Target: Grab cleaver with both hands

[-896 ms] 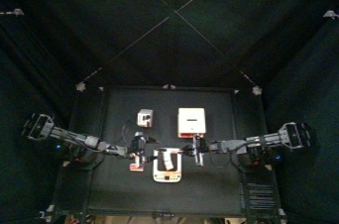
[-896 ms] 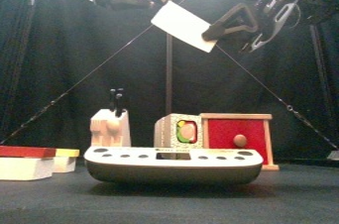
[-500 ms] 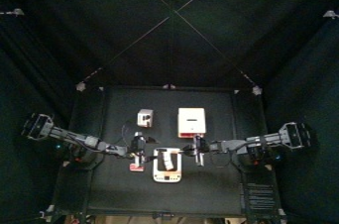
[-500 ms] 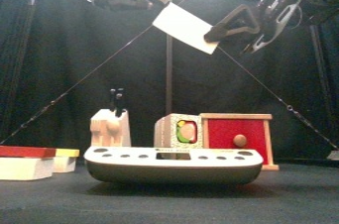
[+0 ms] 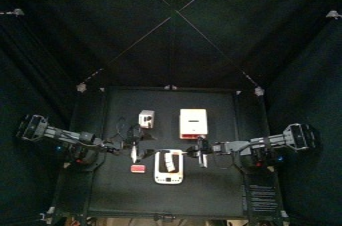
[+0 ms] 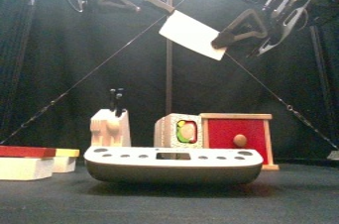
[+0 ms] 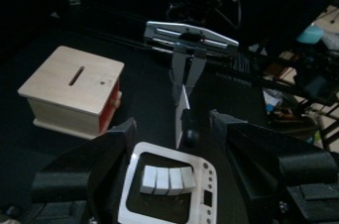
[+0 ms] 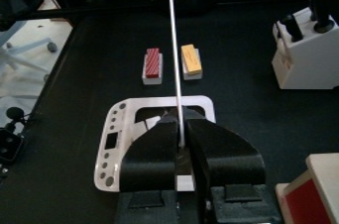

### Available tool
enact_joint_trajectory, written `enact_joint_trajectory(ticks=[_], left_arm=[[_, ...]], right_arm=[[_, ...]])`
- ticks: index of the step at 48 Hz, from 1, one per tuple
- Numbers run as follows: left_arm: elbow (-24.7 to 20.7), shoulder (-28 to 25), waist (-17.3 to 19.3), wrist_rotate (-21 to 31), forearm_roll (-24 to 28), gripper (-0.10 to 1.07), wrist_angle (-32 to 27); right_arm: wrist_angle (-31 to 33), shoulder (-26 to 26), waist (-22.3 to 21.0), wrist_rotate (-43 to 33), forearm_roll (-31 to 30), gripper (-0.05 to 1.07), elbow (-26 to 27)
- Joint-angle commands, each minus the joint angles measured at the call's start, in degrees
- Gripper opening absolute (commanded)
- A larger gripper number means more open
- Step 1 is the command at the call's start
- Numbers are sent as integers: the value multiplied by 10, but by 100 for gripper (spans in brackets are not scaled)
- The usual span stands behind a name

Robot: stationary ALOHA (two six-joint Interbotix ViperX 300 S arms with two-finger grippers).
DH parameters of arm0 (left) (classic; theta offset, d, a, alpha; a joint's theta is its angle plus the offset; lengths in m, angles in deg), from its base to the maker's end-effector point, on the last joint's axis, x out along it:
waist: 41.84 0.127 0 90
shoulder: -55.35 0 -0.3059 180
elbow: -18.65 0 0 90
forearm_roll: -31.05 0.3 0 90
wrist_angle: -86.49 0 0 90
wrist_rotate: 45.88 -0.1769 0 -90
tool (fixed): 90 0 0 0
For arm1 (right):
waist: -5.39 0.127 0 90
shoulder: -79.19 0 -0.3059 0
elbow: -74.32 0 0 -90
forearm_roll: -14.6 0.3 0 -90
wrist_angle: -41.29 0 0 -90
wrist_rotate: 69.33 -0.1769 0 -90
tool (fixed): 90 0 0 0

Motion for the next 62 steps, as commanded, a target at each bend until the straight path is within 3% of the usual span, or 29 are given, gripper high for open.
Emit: enact_joint_trajectory(ticks=[1, 10, 20, 29, 34, 38, 43, 51, 62], left_arm=[[-11, 6, 3, -6, -34, 94, -22], [-18, 4, 0, -101, -149, 94, -127], [-99, -22, -3, -318, -340, 94, -278], [-185, -63, 17, -472, -461, 94, -367], [-214, -85, 30, -572, -536, 94, -381], [-230, -100, 44, -665, -586, 94, -351], [-225, -105, 61, -731, -622, 94, -272], [-166, -89, 79, -743, -633, 94, -129], [-56, -51, 76, -743, -641, 94, 54]], right_arm=[[-2, 17, 1, 0, 3, 14, 3], [-2, 18, 0, 0, 4, 14, 2], [-2, 18, -3, 0, 3, 14, 4], [-2, 18, -4, 0, 9, 14, 3], [-3, 18, -4, 0, 13, 14, 3], [-2, 16, -4, 1, 18, 14, 4], [-2, 13, -4, 0, 19, 14, 4], [-1, 11, -4, 0, 18, 14, 0], [-1, 5, -5, 0, 19, 14, 5]])
